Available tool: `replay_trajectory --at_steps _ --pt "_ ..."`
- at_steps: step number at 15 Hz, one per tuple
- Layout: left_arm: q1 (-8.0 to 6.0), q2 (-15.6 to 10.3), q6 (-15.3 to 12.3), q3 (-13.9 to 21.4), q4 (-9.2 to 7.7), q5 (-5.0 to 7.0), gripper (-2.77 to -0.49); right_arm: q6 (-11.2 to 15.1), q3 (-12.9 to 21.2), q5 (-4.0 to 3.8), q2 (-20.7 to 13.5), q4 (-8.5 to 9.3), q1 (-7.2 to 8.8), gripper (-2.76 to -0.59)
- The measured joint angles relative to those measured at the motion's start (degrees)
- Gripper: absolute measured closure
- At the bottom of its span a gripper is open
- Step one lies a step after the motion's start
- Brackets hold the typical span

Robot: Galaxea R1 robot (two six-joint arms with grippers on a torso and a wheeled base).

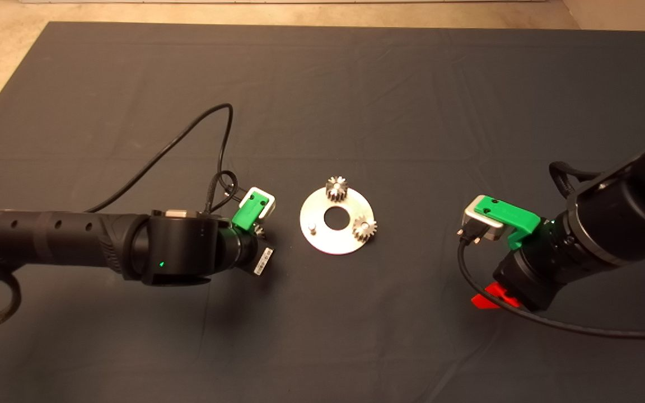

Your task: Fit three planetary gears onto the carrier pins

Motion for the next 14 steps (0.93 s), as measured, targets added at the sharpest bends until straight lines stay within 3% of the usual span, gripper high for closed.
replay_trajectory --at_steps 6,14 --pt "0.30 0.63 -0.02 -0.96 1.38 0.34 -1.11 -0.01 0.00 -0.02 0.12 0.00 0.00 -2.05" --pt "0.30 1.23 -0.02 -1.27 1.43 0.71 -0.94 0.00 0.00 -0.18 0.09 0.00 0.00 -2.05"
